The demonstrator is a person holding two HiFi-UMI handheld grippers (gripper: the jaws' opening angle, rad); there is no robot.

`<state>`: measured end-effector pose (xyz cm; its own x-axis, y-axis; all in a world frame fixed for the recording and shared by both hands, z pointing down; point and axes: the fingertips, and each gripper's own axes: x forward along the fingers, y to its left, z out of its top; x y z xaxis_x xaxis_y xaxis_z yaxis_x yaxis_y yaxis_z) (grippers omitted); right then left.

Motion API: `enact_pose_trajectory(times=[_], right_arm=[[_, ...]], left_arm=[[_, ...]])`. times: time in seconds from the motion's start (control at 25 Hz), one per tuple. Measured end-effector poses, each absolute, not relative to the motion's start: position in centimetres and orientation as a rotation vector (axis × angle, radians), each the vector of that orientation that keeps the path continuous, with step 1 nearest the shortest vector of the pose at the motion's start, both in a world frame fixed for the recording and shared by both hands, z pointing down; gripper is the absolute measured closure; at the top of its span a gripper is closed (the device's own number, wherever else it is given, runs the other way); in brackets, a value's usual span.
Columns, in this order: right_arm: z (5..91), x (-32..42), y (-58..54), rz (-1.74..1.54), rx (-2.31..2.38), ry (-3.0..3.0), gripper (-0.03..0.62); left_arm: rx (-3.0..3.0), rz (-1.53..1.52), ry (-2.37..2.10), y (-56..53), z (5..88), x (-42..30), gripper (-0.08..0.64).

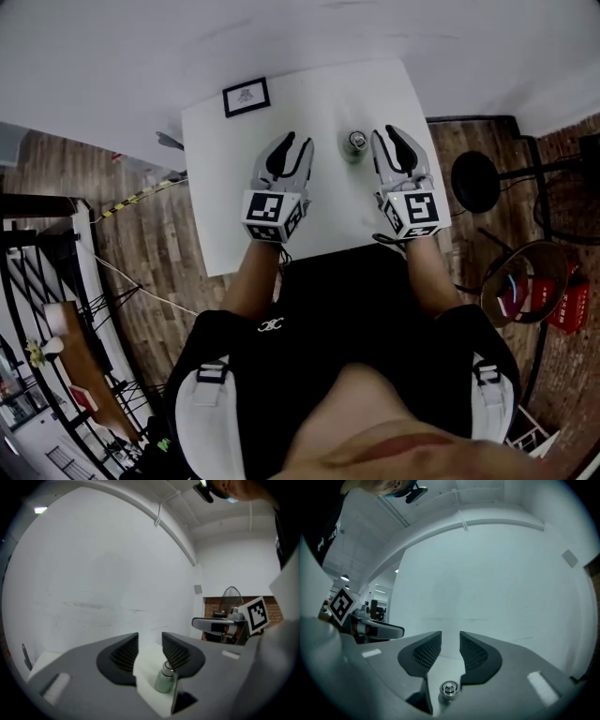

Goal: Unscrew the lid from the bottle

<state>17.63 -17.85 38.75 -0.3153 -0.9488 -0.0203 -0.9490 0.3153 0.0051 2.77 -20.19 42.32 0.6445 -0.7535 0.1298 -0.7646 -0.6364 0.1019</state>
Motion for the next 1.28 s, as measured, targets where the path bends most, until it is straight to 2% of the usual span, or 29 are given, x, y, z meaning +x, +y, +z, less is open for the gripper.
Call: enact_pose_trajectory(times=[0.12, 0.24, 1.0, 1.28], right_arm=[[40.3, 17.3, -18.2, -0.065, -1.702, 2.637, 0.390], [41.7, 17.0, -18.3, -0.101, -1.624, 2.719, 0.357], [51.6, 16.1, -21.7, -0.280, -1.536, 3.056, 0.337], [55.6, 15.7, -22.9, -0.363, -1.614, 3.124, 0.330]], left_arm=[[2.740, 0.140, -1.197, -20.1, 43.6, 3.3, 0.283], [2.771, 0.183, -1.145, -20.0, 44.9, 3.7, 0.218], [2.792, 0.452, -0.800, -20.3, 57.1, 10.2, 0.207], [2.780, 0.454, -0.721, -22.1, 60.3, 12.7, 0.175]])
